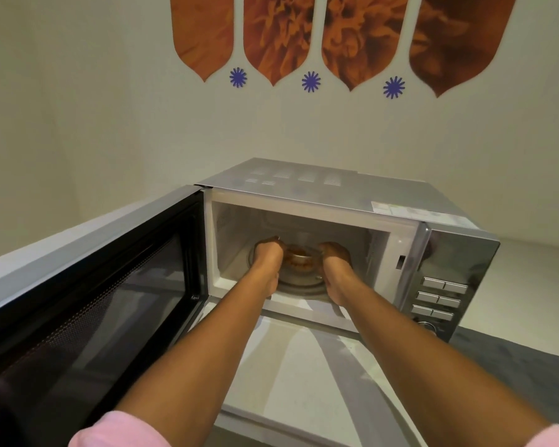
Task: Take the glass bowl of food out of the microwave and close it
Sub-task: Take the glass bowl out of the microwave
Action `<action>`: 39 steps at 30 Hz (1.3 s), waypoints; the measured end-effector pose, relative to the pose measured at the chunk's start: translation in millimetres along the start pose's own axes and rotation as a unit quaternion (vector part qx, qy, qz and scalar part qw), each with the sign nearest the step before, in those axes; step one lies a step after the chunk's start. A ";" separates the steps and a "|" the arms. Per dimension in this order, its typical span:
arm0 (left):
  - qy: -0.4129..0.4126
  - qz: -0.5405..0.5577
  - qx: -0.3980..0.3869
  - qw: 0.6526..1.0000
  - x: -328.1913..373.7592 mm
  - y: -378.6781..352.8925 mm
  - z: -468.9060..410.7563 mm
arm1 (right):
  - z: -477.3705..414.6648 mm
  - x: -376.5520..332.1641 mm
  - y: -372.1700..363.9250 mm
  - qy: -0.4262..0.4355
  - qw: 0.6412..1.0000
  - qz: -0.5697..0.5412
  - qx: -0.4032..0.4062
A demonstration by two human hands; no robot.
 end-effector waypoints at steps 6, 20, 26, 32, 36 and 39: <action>-0.041 -0.005 0.000 0.999 4.8 10.1 48.3 | 40.4 5.7 10.4 0.035 0.999 0.003 -0.013; -0.049 -0.010 -0.050 0.997 -21.3 12.7 206.7 | 166.1 58.0 85.0 0.099 0.992 -0.007 -0.082; -0.050 -0.032 -0.087 0.994 -49.5 -3.4 244.6 | 202.6 75.6 131.2 0.097 0.990 -0.021 -0.102; -0.026 -0.046 -0.149 0.987 -79.3 -66.2 266.0 | 213.4 88.7 207.6 0.104 0.994 -0.019 -0.025; -0.009 -0.047 -0.213 0.976 -98.7 -116.0 271.3 | 207.1 97.2 260.2 0.093 0.994 -0.041 0.031; 0.034 -0.047 -0.254 0.966 -118.6 -152.9 272.8 | 204.0 104.0 296.6 0.083 0.992 -0.040 0.081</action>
Point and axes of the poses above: each hand's wrist, its own z-axis away from the middle knuckle, its own y-axis out of the back of the hand, x = y × z, the point moved 6 cm from there along -z, towards the middle knuckle, and after that the axes turned 5 degrees about -y, right-handed, at the moved point
